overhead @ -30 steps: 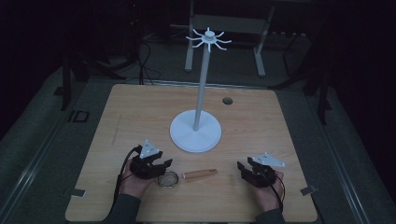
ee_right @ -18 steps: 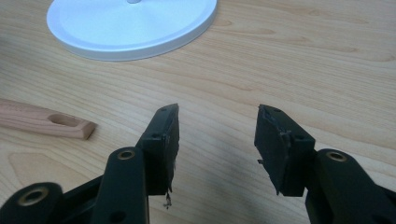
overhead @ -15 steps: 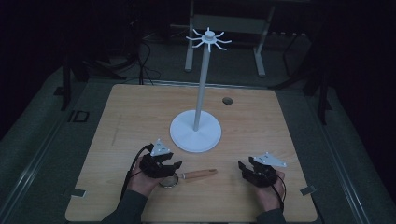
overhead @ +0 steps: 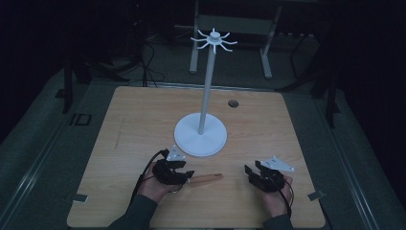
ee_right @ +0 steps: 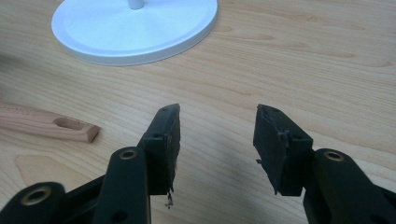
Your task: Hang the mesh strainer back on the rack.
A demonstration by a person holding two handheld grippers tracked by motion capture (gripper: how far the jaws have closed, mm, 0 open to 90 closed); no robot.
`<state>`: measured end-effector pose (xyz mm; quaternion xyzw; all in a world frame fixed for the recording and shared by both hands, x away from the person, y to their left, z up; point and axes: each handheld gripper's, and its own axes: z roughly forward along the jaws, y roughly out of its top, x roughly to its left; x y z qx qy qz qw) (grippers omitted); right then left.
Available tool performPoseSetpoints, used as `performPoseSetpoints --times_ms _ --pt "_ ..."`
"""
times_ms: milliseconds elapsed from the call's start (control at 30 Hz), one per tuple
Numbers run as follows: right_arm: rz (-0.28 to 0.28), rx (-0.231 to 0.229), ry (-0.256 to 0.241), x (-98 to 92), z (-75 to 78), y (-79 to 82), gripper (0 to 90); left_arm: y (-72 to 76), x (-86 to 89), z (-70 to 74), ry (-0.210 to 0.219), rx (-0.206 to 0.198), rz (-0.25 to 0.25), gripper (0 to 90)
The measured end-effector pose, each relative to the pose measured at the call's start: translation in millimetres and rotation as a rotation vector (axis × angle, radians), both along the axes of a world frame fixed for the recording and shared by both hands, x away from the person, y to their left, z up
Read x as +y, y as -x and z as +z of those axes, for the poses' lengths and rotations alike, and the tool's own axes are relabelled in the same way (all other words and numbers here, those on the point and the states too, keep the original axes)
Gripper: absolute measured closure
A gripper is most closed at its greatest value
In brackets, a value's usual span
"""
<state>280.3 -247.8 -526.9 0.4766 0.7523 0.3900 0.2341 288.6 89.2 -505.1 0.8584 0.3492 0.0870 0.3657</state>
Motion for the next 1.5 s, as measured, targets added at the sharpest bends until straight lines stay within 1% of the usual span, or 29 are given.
performPoseSetpoints --times_ms 167,300,467,633,667,733,833,967,1033,1100,1267,1367,1500 --pt "-0.001 -0.002 -0.005 -0.7 0.5 0.1 50.8 -1.7 -7.6 -3.0 -0.016 0.016 -0.014 52.0" --pt "0.004 0.004 -0.002 0.2 -1.0 -0.1 50.9 -3.5 -13.8 -6.5 -0.048 0.027 -0.043 51.7" --pt "0.010 0.009 -0.002 2.3 -2.2 0.0 50.9 -5.2 -20.5 -12.0 -0.076 0.048 -0.071 51.7" --pt "0.010 0.014 0.000 3.2 -3.8 -0.2 50.9 -6.6 -27.4 -17.1 -0.109 0.064 -0.090 51.9" --pt "0.010 0.013 0.003 3.5 -4.0 -0.3 50.9 -6.3 -29.1 -18.1 -0.109 0.066 -0.089 52.1" --pt "0.011 0.013 0.002 3.9 -4.2 -0.3 50.8 -6.5 -31.4 -19.7 -0.128 0.071 -0.103 54.1" --pt "0.013 0.014 0.000 3.9 -4.8 -0.3 50.4 -6.9 -34.0 -23.6 -0.157 0.082 -0.110 59.7" --pt "0.009 0.017 0.000 3.0 -5.5 -0.7 50.2 -7.6 -33.2 -23.3 -0.170 0.080 -0.108 63.1" --pt "0.008 0.020 -0.001 2.7 -6.0 -1.0 49.9 -8.2 -31.2 -22.5 -0.175 0.085 -0.100 65.3" --pt "0.006 0.024 -0.001 2.7 -6.6 -1.2 49.9 -9.3 -28.6 -22.1 -0.193 0.086 -0.091 67.1" --pt "0.008 0.026 0.001 3.3 -7.6 -1.9 49.7 -13.2 -25.1 -22.4 -0.201 0.130 -0.081 66.6" --pt "0.009 0.027 0.002 3.7 -7.8 -1.8 49.6 -15.7 -27.3 -25.3 -0.223 0.158 -0.079 65.0" --pt "0.007 0.027 0.003 3.4 -8.0 -1.8 49.7 -16.8 -28.3 -25.5 -0.242 0.170 -0.081 64.7"
